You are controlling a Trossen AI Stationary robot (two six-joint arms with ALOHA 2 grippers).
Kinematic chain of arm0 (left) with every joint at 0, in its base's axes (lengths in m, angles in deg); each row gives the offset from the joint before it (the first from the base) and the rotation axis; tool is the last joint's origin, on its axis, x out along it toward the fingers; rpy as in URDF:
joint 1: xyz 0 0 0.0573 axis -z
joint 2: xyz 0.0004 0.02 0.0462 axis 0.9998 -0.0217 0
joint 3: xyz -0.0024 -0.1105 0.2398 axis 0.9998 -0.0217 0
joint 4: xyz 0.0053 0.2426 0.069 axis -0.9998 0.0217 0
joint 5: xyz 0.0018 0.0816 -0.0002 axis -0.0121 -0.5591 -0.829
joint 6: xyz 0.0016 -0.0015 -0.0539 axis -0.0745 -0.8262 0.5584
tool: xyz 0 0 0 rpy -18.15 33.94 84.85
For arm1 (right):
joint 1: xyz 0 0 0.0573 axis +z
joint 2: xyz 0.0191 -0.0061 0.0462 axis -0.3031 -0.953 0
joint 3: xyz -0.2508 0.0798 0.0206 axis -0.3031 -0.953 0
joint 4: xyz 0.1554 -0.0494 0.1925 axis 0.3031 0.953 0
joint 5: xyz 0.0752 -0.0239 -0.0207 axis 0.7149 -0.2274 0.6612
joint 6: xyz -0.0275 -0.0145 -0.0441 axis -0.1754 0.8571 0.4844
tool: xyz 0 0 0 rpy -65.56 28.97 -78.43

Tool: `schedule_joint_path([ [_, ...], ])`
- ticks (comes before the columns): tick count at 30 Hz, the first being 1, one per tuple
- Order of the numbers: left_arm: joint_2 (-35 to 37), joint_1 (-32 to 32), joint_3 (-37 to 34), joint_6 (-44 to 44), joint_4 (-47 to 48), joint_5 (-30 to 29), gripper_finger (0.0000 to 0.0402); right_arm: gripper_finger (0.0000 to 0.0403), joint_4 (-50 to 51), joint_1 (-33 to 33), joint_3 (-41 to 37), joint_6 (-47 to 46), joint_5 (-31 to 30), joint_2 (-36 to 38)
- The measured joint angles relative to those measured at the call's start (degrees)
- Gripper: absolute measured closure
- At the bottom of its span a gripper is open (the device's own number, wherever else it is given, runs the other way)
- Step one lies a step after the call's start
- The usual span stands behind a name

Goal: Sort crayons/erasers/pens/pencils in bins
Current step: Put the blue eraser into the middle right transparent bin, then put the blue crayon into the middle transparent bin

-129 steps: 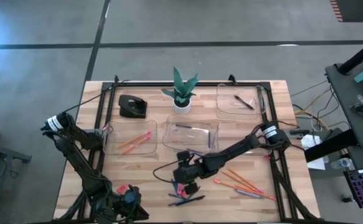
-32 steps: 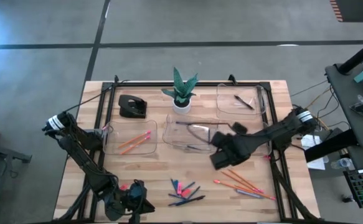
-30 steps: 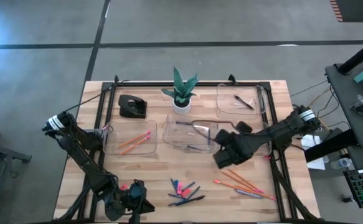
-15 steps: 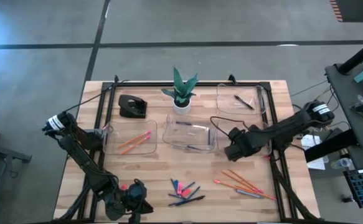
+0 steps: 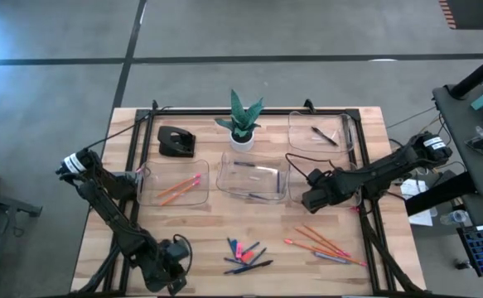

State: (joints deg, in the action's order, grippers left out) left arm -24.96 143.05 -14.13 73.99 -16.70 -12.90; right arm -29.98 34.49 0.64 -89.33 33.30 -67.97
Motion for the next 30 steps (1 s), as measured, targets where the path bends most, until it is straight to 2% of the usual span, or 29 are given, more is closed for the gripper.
schedule_joint_path([
  [6,0.0,1.6,0.0,1.0,8.1,9.8,0.0377,0.0277,0.0,0.0,0.6,0.4,0.0,0.0],
  [9,0.0,2.8,-0.1,-3.6,11.0,12.2,0.0377,0.0248,-0.1,0.0,1.6,1.5,0.0,0.0],
  [17,0.0,4.1,-0.5,-16.4,15.5,11.0,0.0377,0.0197,0.0,0.0,2.9,3.4,-0.1,0.0],
  [21,0.0,4.1,-2.2,-21.1,16.0,9.0,0.0377,0.0183,-0.1,0.0,2.9,3.9,-0.2,0.0],
  [30,0.0,4.1,-4.8,-27.7,15.6,8.5,0.0377,0.0166,0.0,0.0,2.9,4.0,-0.2,0.0],
])
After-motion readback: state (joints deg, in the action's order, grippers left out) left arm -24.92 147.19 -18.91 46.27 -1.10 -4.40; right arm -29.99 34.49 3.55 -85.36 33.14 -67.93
